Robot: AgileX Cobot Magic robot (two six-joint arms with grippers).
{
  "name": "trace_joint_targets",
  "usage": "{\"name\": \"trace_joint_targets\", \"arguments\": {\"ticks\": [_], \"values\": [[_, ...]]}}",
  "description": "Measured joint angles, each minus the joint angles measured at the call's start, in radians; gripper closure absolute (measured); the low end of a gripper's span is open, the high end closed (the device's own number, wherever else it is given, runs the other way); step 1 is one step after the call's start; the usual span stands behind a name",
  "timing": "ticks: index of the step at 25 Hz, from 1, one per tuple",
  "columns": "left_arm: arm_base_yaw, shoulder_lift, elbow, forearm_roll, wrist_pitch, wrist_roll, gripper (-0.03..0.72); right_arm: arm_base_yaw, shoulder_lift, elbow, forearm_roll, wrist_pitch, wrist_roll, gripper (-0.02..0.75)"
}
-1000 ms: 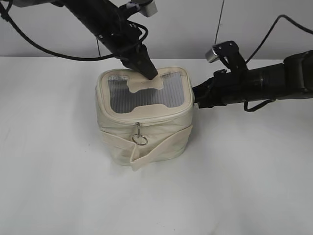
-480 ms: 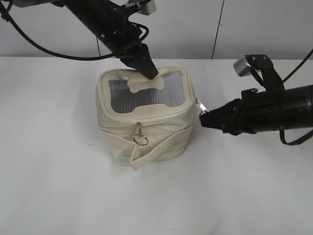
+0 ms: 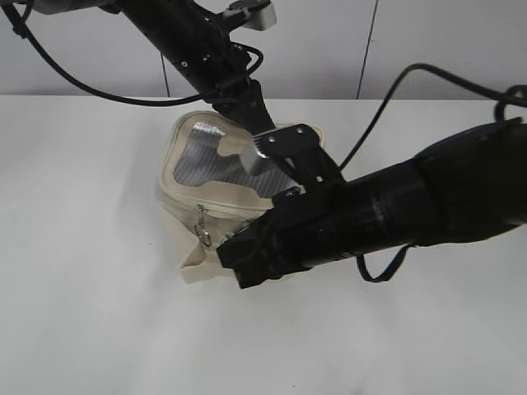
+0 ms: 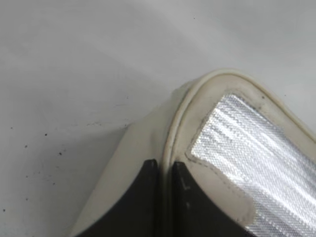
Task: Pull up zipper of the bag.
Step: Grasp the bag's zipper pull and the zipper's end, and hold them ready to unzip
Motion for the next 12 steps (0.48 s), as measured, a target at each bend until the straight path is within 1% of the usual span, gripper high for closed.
{"name": "trace_joint_targets", "arguments": {"ticks": [1, 3, 7, 12], "values": [[-0.003, 0.0, 0.0, 0.003, 0.004, -0.008, 0.645, 0.025, 0.026, -0.022, 0.001, -0.01, 0.012, 0.727], [-0.003, -0.001, 0.0, 0.008, 0.005, -0.033, 0.645, 0.045, 0.066, -0.063, 0.001, -0.021, 0.042, 0.727], [-0.003, -0.001, 0.001, 0.015, -0.009, -0.102, 0.645, 0.05, 0.101, -0.112, -0.003, -0.035, 0.088, 0.727], [-0.003, -0.001, 0.001, 0.04, -0.071, -0.251, 0.645, 0.052, 0.114, -0.162, -0.011, -0.067, 0.146, 0.727]]}}
